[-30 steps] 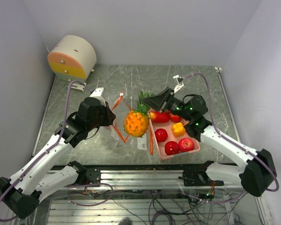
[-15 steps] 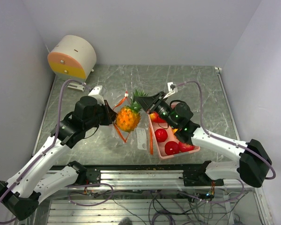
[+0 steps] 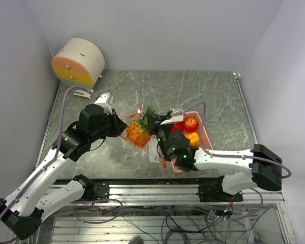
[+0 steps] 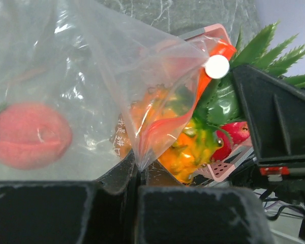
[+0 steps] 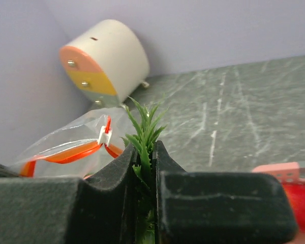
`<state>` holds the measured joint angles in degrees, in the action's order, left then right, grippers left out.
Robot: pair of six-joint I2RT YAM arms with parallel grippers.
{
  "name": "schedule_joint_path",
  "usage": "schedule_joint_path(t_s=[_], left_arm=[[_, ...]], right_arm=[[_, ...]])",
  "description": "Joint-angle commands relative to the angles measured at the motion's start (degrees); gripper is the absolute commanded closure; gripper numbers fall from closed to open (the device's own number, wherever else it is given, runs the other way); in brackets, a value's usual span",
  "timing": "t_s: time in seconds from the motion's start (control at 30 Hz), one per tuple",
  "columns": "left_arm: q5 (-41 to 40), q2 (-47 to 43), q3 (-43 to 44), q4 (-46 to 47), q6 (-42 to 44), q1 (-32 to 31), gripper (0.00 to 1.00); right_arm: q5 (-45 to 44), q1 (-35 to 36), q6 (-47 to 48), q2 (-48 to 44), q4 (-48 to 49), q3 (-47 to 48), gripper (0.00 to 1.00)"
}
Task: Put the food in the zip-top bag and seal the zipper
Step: Place the fake fruit in the zipper food storage bag.
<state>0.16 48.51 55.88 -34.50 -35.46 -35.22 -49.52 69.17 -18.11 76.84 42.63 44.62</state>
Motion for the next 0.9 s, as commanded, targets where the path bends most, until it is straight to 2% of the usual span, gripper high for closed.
schedule_joint_path(t_s=[0.0,0.03,0.1,0.13,0.2,0.27,0.33,0.5,0.57,0.63,0.8,0.87], left_arm=[[2.00,0.79,2.27,2.48,-0.80,-0.45,0.93],[2.15,1.11,2.19,2.85,-0.91,-0.46,0.93],[2.56,1.68,1.78,3.45,-1.18,-0.54,0.93],[2.79,1.79,1.41,3.69,-1.33,-0.56,0.93],[3.14,1.72,0.28,4.35,-1.80,-0.71,0.93],[3.27,1.51,-0.88,5.13,-2.34,-0.81,0.93],[3.34,1.48,-1.13,5.49,-2.42,-0.90,0.93],[1.08,2.78,3.20,3.96,-0.80,-0.90,0.93],[0.42,3.91,5.46,3.87,-0.06,-0.90,0.93],[0.82,5.48,8.15,3.53,0.57,-0.90,0.93],[3.57,7.51,14.82,3.05,0.60,-0.90,0.93],[4.30,7.34,15.63,2.64,0.49,-0.90,0.93]], right_arm=[[-19.92,4.25,18.17,6.61,19.76,3.50,1.00],[-21.84,5.25,24.89,9.03,28.08,3.96,1.00],[-23.96,7.00,42.69,15.17,54.31,5.21,1.00],[-25.08,7.60,49.72,18.24,61.05,7.26,1.00],[-24.90,7.73,53.77,21.17,61.85,11.80,1.00],[-21.79,7.82,50.32,21.29,61.84,11.49,1.00],[-20.75,8.03,51.14,22.56,61.78,13.21,1.00],[-18.59,10.96,60.07,25.88,61.16,17.66,1.00],[-19.50,12.81,61.67,26.11,57.47,19.11,0.99],[-20.17,13.91,59.72,25.64,50.22,19.93,0.88],[-18.85,13.32,45.59,20.92,32.15,17.47,0.39],[-17.44,12.43,38.35,18.20,22.60,18.22,0.27]])
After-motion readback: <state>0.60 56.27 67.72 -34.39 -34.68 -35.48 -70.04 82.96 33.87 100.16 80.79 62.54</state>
